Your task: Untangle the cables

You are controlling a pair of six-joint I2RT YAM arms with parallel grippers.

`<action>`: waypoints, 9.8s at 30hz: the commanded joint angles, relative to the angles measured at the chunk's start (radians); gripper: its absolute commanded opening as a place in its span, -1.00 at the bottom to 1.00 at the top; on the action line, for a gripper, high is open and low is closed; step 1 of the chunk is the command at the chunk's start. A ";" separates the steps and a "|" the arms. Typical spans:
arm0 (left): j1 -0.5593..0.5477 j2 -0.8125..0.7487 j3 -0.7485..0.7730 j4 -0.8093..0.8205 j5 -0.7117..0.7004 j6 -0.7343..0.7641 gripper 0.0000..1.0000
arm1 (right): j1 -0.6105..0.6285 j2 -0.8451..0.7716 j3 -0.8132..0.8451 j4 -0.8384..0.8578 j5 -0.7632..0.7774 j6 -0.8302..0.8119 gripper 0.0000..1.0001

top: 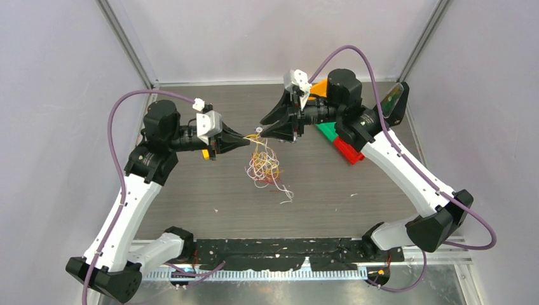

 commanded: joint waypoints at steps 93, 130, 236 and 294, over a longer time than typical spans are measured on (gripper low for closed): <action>0.392 0.055 -0.257 -0.039 -0.320 -0.172 0.99 | -0.640 0.480 0.536 0.445 0.323 0.395 -0.89; 0.392 0.111 -0.211 -0.088 -0.365 -0.125 0.99 | -0.691 0.750 0.747 0.361 0.470 0.128 -0.89; 0.394 0.037 -0.301 -0.157 -0.421 -0.057 0.99 | -0.571 0.633 0.131 0.345 0.525 0.134 -0.89; 0.418 0.087 -0.272 -0.193 -0.409 -0.036 0.98 | -0.505 0.867 0.451 0.046 0.782 0.115 -0.89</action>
